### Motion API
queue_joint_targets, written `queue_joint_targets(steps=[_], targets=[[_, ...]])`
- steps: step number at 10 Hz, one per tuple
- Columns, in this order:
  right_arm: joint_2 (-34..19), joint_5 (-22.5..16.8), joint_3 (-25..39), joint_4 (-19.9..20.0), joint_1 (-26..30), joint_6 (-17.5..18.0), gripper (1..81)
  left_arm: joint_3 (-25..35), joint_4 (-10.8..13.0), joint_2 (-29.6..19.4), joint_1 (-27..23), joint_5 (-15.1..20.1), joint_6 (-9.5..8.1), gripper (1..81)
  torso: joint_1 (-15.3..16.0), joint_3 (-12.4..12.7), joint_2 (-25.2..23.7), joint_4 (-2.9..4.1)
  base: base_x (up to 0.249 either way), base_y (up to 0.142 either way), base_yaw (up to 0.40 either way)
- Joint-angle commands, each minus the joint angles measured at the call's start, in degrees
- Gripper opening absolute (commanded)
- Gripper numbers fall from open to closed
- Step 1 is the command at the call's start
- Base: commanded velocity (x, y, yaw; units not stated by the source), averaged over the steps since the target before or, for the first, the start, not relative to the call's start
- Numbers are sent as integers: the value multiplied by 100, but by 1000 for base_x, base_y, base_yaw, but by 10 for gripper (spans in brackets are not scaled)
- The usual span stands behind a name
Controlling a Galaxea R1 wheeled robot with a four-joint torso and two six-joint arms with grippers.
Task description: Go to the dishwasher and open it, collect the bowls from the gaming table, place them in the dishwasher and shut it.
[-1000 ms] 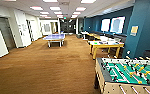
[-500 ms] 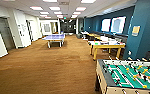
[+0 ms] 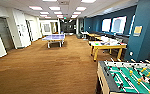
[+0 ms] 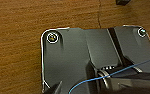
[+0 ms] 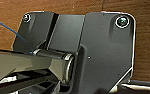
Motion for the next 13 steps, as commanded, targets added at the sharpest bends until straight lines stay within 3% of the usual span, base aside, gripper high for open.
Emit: queue_joint_targets(steps=[1,13], targets=[[19,-275,3,-1,288,-18,811,-24,-29,-18,-309,250,21,811,0,0,0,0,156,0,0],[19,-275,3,-1,270,-18,811,-25,-29,-9,-301,250,29,811,5,-2,5,0,156,0,0]])
